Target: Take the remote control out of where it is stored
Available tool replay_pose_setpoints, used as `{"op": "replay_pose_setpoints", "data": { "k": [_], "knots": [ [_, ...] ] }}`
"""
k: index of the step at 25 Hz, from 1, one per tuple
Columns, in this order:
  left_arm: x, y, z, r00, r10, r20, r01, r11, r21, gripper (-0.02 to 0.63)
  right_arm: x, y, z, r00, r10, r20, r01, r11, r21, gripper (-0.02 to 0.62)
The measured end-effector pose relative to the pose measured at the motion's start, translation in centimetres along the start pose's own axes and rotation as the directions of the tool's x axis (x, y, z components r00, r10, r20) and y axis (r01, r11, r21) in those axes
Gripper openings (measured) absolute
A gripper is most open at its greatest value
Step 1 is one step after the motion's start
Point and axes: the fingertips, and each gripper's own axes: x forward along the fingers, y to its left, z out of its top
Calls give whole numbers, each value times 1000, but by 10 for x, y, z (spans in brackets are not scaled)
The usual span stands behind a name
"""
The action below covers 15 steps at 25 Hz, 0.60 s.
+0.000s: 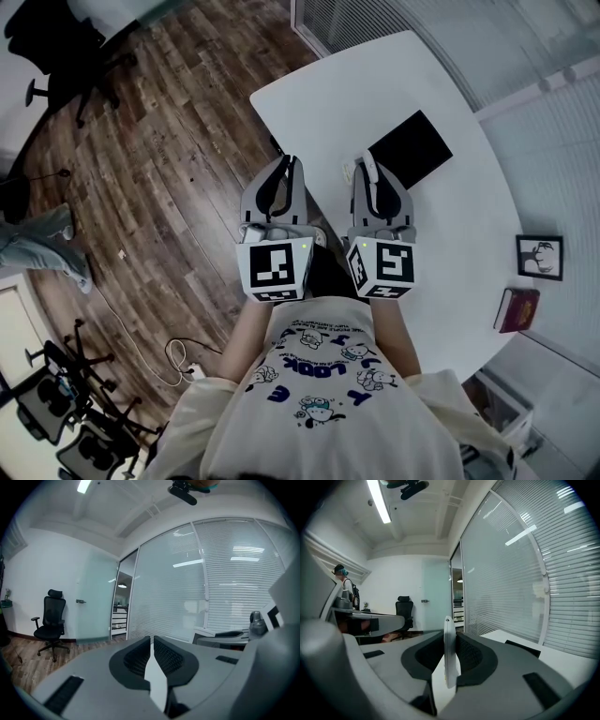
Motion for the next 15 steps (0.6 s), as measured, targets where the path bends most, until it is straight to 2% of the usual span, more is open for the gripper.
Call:
{"op": "replay_pose_setpoints", "data": {
  "k": [15],
  "knots": [
    [6,3,1,1000,-5,5,5,1000,-2,34,6,5,-1,1000,4,-2,-4,1000,5,84]
  ]
}}
